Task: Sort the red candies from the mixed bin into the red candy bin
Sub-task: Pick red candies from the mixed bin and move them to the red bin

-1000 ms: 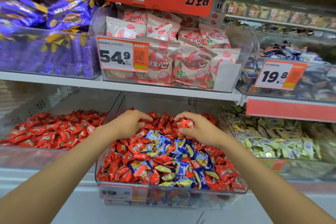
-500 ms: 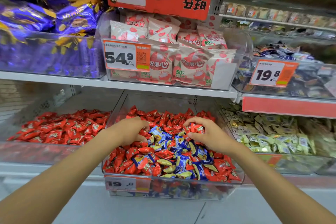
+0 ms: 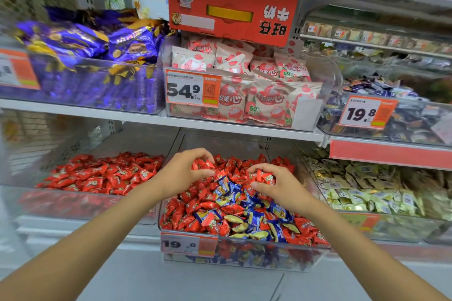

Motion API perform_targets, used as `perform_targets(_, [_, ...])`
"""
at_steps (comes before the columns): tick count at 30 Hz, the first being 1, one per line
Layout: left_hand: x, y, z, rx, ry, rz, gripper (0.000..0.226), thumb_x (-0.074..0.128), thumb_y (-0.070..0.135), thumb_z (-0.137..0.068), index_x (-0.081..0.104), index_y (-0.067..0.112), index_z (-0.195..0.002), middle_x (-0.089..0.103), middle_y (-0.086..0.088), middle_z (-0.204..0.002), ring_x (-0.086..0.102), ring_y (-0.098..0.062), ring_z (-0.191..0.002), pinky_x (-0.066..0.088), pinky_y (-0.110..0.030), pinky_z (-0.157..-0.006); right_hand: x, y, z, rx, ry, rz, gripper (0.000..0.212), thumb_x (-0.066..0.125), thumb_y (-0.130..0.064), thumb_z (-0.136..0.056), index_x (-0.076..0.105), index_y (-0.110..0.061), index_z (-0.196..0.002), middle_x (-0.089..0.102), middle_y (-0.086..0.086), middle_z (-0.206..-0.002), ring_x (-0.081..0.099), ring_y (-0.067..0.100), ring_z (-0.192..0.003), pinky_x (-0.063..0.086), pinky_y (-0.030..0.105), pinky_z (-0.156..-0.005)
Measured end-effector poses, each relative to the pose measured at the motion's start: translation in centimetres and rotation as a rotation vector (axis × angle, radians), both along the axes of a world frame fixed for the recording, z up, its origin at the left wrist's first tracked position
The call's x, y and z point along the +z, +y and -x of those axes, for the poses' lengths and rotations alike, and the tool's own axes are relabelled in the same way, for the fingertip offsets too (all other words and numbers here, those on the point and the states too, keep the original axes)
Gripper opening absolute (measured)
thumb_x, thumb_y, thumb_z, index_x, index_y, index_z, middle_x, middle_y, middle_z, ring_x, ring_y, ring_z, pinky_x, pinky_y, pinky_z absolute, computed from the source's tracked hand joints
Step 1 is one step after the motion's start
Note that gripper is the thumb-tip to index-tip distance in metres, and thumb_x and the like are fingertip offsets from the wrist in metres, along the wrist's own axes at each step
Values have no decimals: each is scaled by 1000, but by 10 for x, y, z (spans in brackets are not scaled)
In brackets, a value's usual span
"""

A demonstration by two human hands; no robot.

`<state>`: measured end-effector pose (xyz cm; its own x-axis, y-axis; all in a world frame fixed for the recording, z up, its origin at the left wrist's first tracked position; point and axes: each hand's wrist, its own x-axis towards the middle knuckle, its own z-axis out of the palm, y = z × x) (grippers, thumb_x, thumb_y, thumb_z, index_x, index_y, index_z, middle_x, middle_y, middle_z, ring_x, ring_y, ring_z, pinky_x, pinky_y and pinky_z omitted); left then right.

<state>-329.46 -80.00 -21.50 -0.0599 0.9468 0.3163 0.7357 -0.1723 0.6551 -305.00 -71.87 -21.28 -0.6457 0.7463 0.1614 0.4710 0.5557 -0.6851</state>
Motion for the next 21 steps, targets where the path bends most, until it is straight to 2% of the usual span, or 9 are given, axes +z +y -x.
perform_targets(2, [0, -9, 9, 0, -22, -5, 18, 72, 31, -81, 61, 30, -94, 66, 7, -93, 63, -25, -82, 48, -35, -80, 2, -11, 8, -3, 0, -16, 28, 65, -25, -90, 60, -31, -117, 57, -12, -125, 61, 2, -80, 39, 11, -74])
perform_targets(4, [4, -16, 18, 19, -56, -43, 17, 73, 27, -81, 62, 27, -94, 65, 9, -102, 61, -17, -97, 43, -30, -91, 5, -20, 15, 7, 0, -20, 31, 65, -25, -90, 59, -32, -119, 59, -16, -112, 57, -11, -101, 36, 8, -82])
perform_targets(7, [11, -31, 41, 79, -103, -103, 16, 74, 21, -80, 63, 24, -92, 65, 9, -96, 60, -13, -93, 42, -25, -89, 7, -31, 42, 40, 3, -17, 30, 64, -27, -91, 58, -36, -119, 52, -13, -135, 48, 14, -129, 37, 24, -101])
perform_targets(8, [12, -37, 52, 99, -104, -114, 16, 74, 19, -80, 63, 22, -92, 66, 5, -94, 60, -15, -88, 43, -26, -86, 8, -35, 54, 65, 15, -20, 29, 64, -27, -91, 59, -36, -118, 51, -14, -136, 47, 18, -130, 38, 27, -103])
perform_targets(10, [12, -48, 77, 153, -96, -115, 16, 75, 19, -79, 63, 23, -90, 67, -4, -89, 56, -20, -72, 46, -31, -77, 11, -44, 82, 118, 41, -45, 29, 65, -24, -90, 60, -33, -117, 54, -16, -130, 48, 7, -126, 34, 19, -101])
perform_targets(14, [4, -63, 143, 331, -38, -108, 17, 76, 16, -78, 62, 21, -86, 64, -3, -78, 47, -6, -59, 38, -16, -60, 16, -53, 156, 234, 85, -48, 29, 67, -15, -88, 64, -23, -116, 63, -14, -103, 59, -3, -83, 41, 11, -77])
perform_targets(18, [-11, -70, 190, 518, -27, -130, 19, 75, 13, -78, 60, 19, -88, 58, 2, -70, 50, -1, -54, 37, -8, -56, 12, -45, 233, 276, 68, -120, 32, 68, -14, -85, 64, -17, -117, 65, -5, -110, 58, 4, -99, 40, 16, -87])
perform_targets(20, [-24, -69, 205, 537, -6, -84, 20, 75, 18, -79, 62, 21, -94, 62, 1, -81, 56, -12, -72, 36, -12, -62, 9, -37, 262, 269, -20, -141, 42, 71, -21, -84, 60, -18, -124, 63, 2, -120, 57, 14, -109, 39, 20, -91])
perform_targets(21, [-30, -68, 210, 543, 36, -24, 23, 75, 25, -79, 64, 26, -99, 63, 2, -88, 58, -19, -88, 37, -19, -72, 7, -32, 272, 290, -104, -150, 52, 73, -27, -82, 55, -20, -131, 59, 5, -126, 54, 18, -117, 37, 23, -97])
